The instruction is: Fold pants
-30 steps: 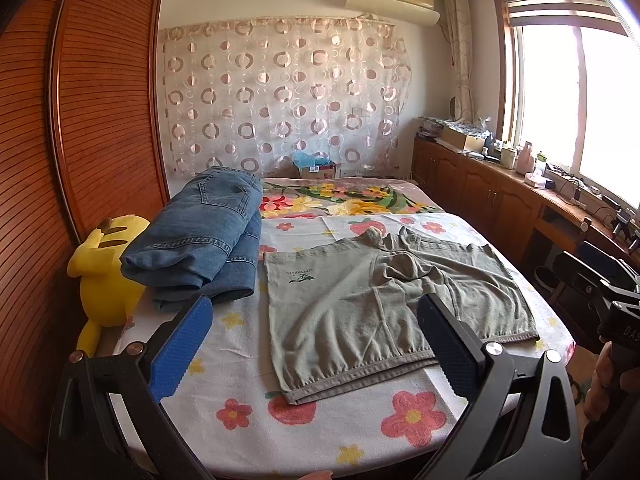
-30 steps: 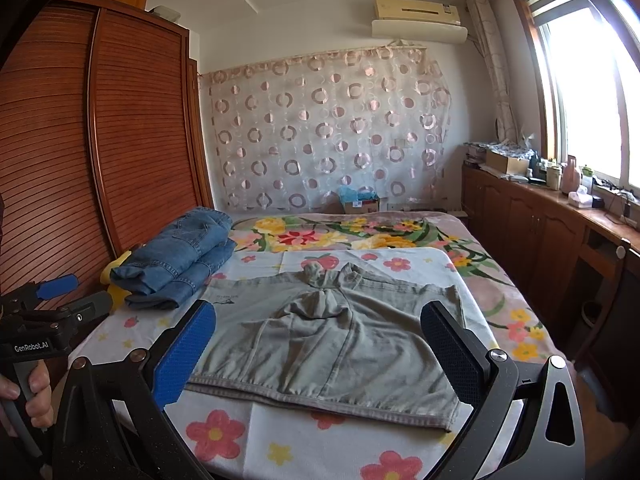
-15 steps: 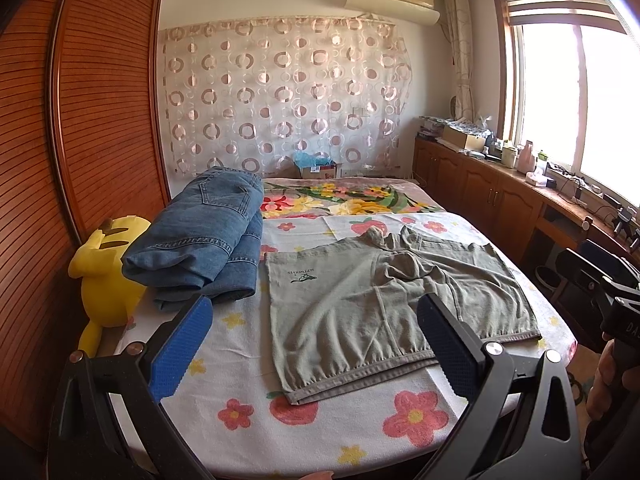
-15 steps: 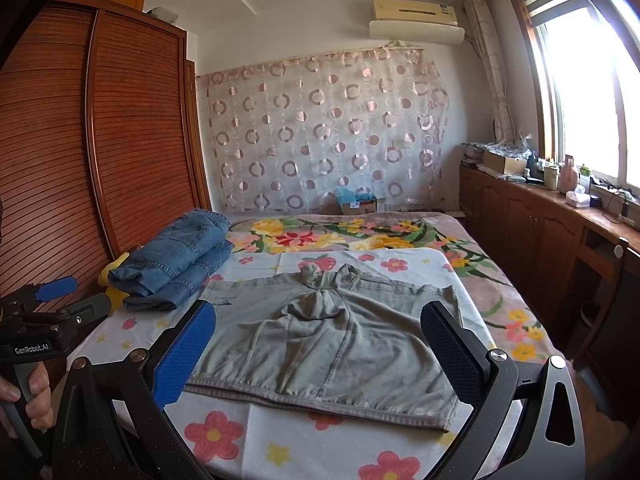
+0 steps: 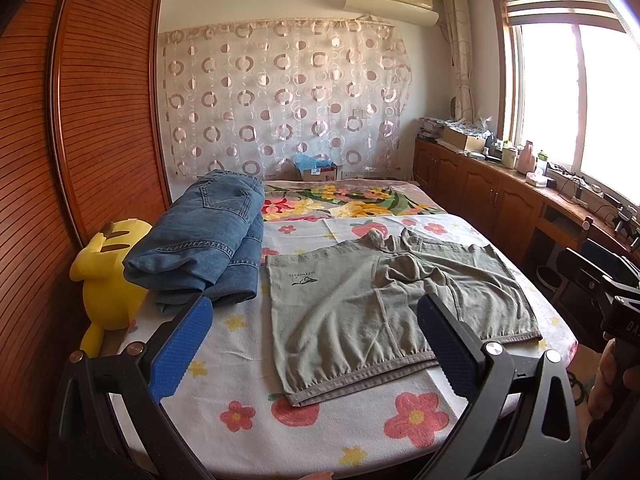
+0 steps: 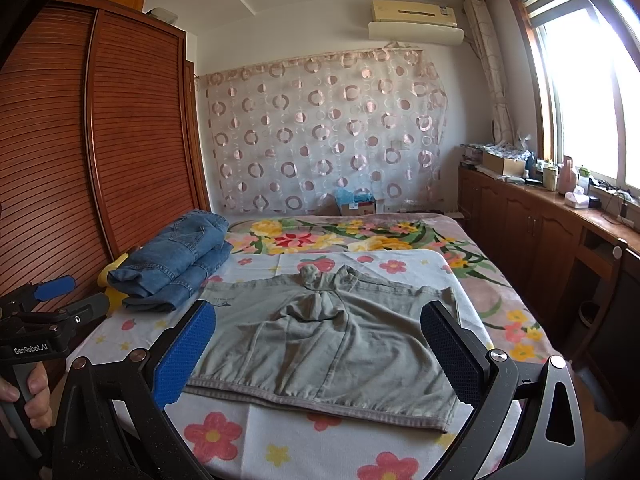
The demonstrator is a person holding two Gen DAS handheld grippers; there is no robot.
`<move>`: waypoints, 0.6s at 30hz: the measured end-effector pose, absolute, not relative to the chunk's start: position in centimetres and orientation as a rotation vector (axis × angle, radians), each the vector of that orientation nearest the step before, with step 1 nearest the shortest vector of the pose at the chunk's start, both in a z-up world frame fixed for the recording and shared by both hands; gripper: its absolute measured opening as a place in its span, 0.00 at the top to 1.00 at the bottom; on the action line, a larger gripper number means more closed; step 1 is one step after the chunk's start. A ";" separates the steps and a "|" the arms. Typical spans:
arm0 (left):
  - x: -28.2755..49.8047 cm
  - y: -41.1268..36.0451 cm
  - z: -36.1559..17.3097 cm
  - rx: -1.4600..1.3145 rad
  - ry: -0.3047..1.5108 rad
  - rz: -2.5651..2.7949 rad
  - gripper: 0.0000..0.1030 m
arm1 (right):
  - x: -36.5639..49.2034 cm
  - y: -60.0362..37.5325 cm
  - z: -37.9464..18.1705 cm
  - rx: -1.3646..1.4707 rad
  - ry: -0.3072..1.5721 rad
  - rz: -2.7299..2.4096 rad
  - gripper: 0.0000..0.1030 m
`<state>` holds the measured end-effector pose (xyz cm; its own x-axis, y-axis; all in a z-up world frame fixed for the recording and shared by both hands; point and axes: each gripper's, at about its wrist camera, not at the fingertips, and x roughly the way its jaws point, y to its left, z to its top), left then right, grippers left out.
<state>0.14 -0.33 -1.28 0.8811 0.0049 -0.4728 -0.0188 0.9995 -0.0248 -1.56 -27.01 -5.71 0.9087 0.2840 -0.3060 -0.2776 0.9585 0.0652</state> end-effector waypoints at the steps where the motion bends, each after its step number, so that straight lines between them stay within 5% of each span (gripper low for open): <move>1: 0.2 -0.3 -1.3 -0.029 0.492 0.013 0.01 | -1.6 -27.0 -5.7 0.020 0.318 0.290 0.01; 18: 0.1 -0.4 -1.3 -0.026 0.489 0.013 0.01 | -1.5 -27.0 -5.7 0.020 0.317 0.288 0.01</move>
